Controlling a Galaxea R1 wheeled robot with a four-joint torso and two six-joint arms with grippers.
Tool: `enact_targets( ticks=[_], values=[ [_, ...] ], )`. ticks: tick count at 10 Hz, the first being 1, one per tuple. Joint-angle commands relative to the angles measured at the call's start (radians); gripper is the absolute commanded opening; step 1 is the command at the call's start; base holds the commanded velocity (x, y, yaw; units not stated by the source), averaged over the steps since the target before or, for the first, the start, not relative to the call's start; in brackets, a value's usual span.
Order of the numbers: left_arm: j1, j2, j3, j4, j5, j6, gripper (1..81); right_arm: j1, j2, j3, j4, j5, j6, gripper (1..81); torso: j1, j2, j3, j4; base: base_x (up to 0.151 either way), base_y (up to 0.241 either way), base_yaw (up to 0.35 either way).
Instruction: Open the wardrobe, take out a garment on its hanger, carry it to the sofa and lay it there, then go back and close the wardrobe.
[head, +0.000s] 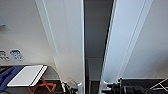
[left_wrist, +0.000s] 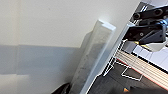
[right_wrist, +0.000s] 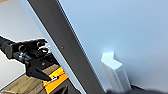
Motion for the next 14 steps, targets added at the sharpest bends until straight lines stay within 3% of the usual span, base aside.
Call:
enact_targets(
  ticks=[1,5,7,10,14],
  values=[
    [-0.017,0.08,0.276,0.025,0.053,-0.009,81.1,0.033,0.021,0.197,0.015,-0.102,0.034,81.1,0.0,0.0,0.0,0.0,0.0,0.0,0.0],
    [0.002,-0.011,0.344,0.034,0.043,-0.009,81.1,0.008,-0.009,0.212,-0.002,-0.08,0.034,81.1,0.0,0.0,0.0,0.0,0.0,0.0,0.0],
    [0.005,-0.046,0.384,0.042,0.044,-0.009,81.1,0.001,-0.014,0.237,-0.044,-0.097,0.034,81.1,0.0,0.0,0.0,0.0,0.0,0.0,0.0],
    [0.038,-0.064,0.404,0.062,0.043,-0.009,81.1,-0.016,-0.02,0.286,-0.08,-0.134,0.034,81.1,0.0,0.0,0.0,0.0,0.0,0.0,0.0],
    [0.052,-0.097,0.43,0.071,0.041,-0.009,81.1,-0.036,-0.074,0.337,-0.094,-0.126,0.034,81.1,0.001,0.0,0.0,0.0,0.0,0.0,0.0]
  ],
)
